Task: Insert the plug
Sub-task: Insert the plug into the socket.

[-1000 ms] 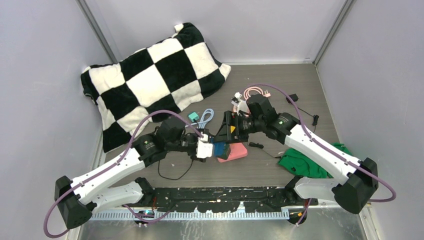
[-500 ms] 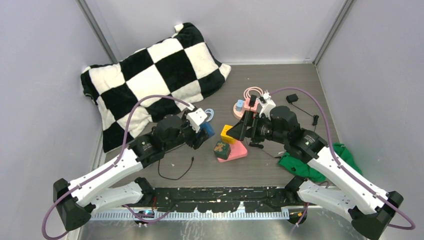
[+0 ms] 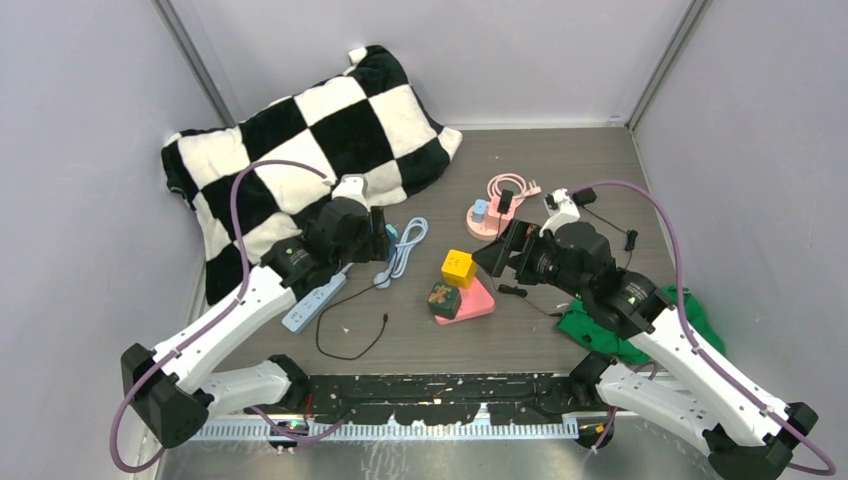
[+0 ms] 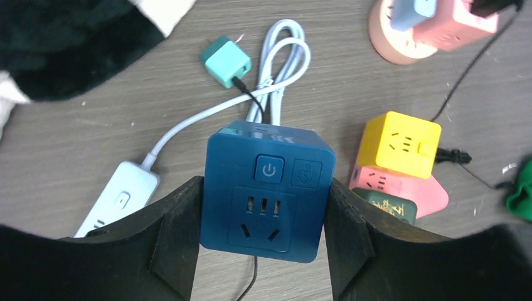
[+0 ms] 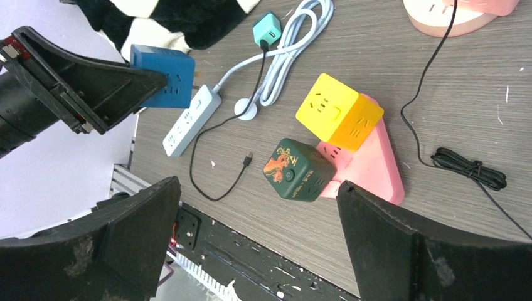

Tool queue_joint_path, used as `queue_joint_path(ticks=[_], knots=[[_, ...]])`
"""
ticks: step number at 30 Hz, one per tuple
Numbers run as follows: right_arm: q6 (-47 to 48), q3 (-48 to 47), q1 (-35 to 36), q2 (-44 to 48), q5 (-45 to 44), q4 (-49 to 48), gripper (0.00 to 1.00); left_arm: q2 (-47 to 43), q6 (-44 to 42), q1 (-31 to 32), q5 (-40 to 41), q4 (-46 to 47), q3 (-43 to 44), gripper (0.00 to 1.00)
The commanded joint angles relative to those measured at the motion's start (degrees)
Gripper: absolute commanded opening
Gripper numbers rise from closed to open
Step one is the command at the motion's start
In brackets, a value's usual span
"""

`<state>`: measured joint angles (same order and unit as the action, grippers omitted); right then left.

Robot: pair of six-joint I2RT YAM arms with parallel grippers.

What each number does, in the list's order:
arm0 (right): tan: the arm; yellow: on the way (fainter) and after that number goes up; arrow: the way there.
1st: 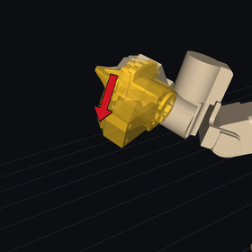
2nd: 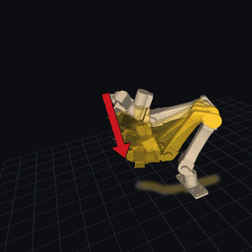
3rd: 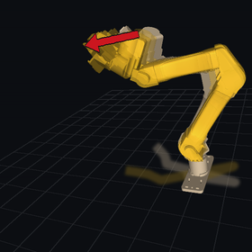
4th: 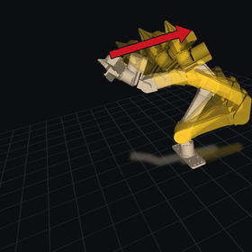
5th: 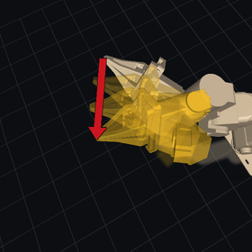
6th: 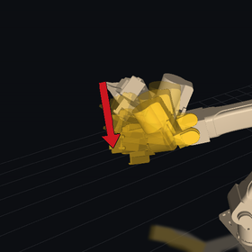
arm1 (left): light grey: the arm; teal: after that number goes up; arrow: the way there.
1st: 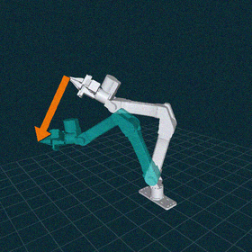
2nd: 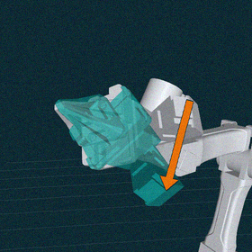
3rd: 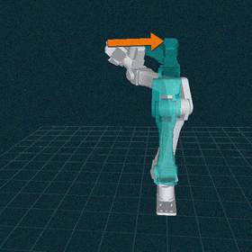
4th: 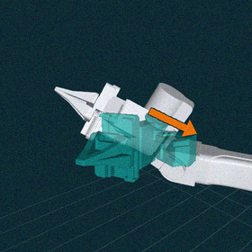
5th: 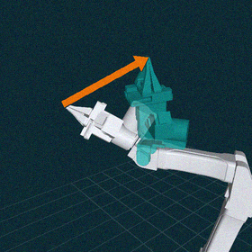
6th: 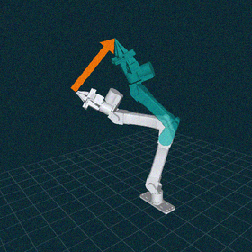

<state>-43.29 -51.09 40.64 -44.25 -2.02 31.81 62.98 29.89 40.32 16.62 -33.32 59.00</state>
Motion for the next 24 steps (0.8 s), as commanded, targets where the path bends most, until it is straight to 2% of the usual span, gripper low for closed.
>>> queue_joint_path(ticks=[1, 3, 5, 10, 17, 21, 24], knots=[[0.48, 0.4, -0.2, 1.02, -1.67, 0.14, 1.0, -3.03, 12.46, -0.72, 10.11, -0.9, -1.76, 0.01], [0.56, 0.82, -0.21, 1.61, -1.75, 0.35, 1.0, -3.72, 17.42, -2.02, 13.26, -3.04, -2.78, 0.01], [0.51, 1.42, -0.17, 2.43, -1.99, 0.36, 1.0, -2.79, 23.4, -3.96, 17.84, -9.75, -1.36, 0.01], [0.23, 3.54, -0.17, 4.29, -2.75, 0.05, 1.0, 2.76, 31.47, -9.32, 21.13, -26.04, 4.57, 0.01], [0.22, 4.1, -0.2, 5.05, -2.59, 0.05, 1.0, 0.75, 32.09, -13.35, 19.73, -22.83, 0.16, 0.0], [0.2, 4.33, -0.21, 5.81, -2.49, 0.47, 1.0, 2.5, 33.54, -16.62, 19.79, -25.31, -0.52, 0.0], [0.39, 4.31, -0.18, 6.73, -2.61, 1.11, 1.0, 3.64, 33.49, -18.82, 16.74, -24.86, -1.33, 0.01]])
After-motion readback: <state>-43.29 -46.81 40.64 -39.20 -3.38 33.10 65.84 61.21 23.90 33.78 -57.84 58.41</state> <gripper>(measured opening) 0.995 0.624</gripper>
